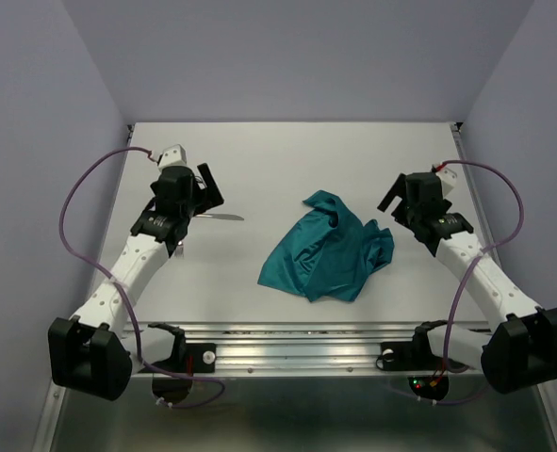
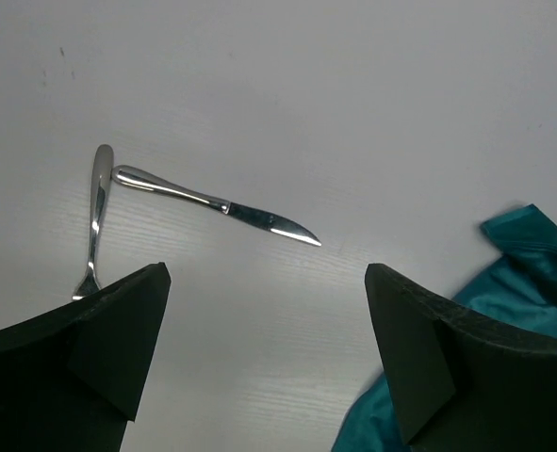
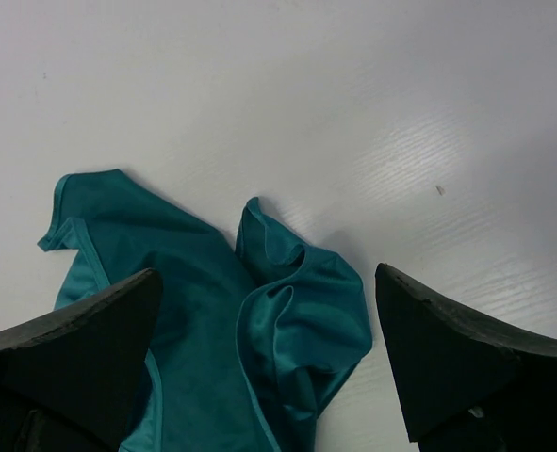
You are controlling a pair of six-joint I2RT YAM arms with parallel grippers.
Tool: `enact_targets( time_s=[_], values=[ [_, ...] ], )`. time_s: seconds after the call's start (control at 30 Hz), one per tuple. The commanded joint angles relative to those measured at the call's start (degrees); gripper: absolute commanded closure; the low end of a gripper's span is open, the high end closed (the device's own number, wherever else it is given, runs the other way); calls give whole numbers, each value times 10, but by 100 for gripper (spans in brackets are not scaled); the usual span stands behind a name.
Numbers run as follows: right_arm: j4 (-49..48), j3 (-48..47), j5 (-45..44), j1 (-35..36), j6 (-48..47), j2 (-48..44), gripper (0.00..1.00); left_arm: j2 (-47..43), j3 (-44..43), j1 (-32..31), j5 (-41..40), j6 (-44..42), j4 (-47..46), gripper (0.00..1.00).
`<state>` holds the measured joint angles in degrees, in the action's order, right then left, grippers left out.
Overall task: Fold the napkin into a case and place the utensils inside
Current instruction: Pick up the crumpled napkin from the corner of the board.
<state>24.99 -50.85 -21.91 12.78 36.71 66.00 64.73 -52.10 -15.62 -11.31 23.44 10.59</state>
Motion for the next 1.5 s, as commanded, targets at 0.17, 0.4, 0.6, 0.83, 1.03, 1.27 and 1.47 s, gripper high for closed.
enact_targets(
  time_s=[0.17, 0.4, 0.6, 0.83, 1.03, 1.27, 1.47],
  values=[
    [-10, 22, 0, -2, 3, -16, 0, 68, -36, 3, 43, 58, 23, 11],
    [-12, 31, 5, -2, -11, -25, 0, 174, -109, -62, 55, 78, 34, 11],
    [-15, 39, 13, -2, -16, -26, 0, 288, -221, -133, 90, 114, 45, 13],
    [-14, 40, 20, -2, -23, -34, 0, 417, -355, -181, 150, 129, 58, 18],
    [-11, 34, 26, -2, -24, -30, 0, 519, -447, -189, 196, 145, 85, 24],
    [-11, 40, 32, -2, -24, -27, 0, 595, -506, -198, 176, 141, 92, 28],
    [-13, 44, 36, -2, -26, -24, 0, 658, -551, -202, 157, 129, 93, 36]
  ],
)
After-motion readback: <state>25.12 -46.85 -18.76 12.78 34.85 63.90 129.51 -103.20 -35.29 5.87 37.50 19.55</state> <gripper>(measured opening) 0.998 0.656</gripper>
